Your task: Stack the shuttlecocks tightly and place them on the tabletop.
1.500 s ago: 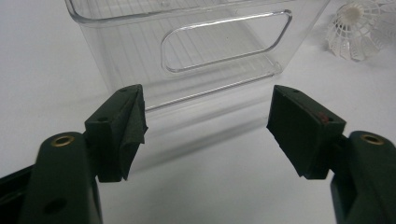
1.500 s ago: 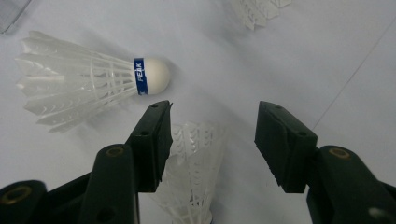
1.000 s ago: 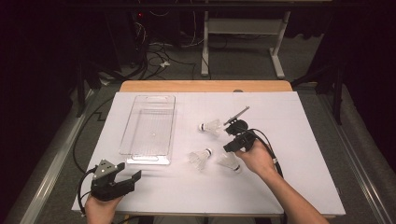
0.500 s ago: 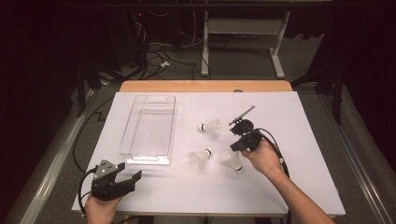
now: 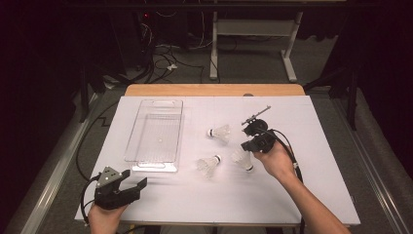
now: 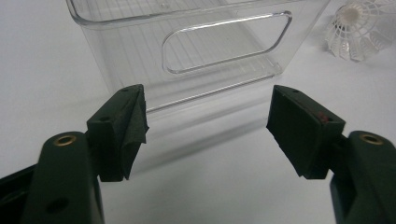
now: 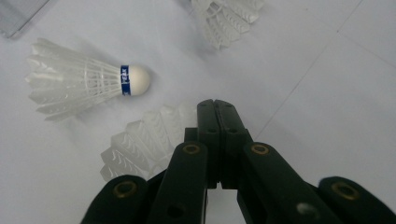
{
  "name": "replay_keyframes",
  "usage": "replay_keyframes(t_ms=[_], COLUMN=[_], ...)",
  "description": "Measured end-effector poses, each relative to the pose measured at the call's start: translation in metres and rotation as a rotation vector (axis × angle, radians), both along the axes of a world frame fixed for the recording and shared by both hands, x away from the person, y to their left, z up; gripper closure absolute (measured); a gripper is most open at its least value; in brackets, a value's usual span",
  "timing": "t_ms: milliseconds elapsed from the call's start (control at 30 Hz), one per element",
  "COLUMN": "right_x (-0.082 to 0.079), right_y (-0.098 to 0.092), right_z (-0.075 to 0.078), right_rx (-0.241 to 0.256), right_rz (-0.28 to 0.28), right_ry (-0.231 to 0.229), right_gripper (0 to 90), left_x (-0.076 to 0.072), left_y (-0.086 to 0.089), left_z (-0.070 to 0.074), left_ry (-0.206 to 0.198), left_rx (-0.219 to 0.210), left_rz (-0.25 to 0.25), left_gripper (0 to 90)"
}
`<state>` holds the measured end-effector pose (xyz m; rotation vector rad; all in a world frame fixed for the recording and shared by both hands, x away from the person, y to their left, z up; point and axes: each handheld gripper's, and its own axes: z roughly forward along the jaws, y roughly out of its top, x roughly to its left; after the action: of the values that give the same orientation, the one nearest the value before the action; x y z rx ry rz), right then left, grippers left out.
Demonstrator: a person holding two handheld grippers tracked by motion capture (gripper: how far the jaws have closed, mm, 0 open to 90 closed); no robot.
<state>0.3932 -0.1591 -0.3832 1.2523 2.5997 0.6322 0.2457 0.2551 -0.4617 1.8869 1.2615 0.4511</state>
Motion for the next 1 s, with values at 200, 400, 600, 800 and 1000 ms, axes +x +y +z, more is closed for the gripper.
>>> replay_keyframes(t_ms=[200, 400, 600, 800, 1000], right_x=[0.007, 0.016, 0.023, 0.029, 0.033], right_y=[-0.001, -0.004, -0.004, 0.000, 0.008], right_z=[0.000, -0.002, -0.002, 0.000, -0.004], right_rx=[0.004, 0.009, 0.019, 0.037, 0.047], right_rz=[-0.018, -0.044, -0.062, -0.058, -0.052], right_ry=[-0.023, -0.033, -0.044, -0.075, -0.094], right_gripper=[90.0, 90.0, 90.0, 90.0, 90.0], left_x=[0.000, 0.000, 0.000, 0.000, -0.001], left_y=[0.001, 0.001, 0.000, 0.002, 0.004], left_z=[0.000, 0.000, 0.000, 0.000, 0.001], left_ry=[0.000, 0.001, -0.003, -0.002, -0.016], left_rx=[-0.002, -0.002, -0.002, -0.011, -0.005], left_rz=[-0.002, -0.001, -0.005, 0.003, 0.010], left_gripper=[29.4, 29.3, 29.2, 29.2, 29.5])
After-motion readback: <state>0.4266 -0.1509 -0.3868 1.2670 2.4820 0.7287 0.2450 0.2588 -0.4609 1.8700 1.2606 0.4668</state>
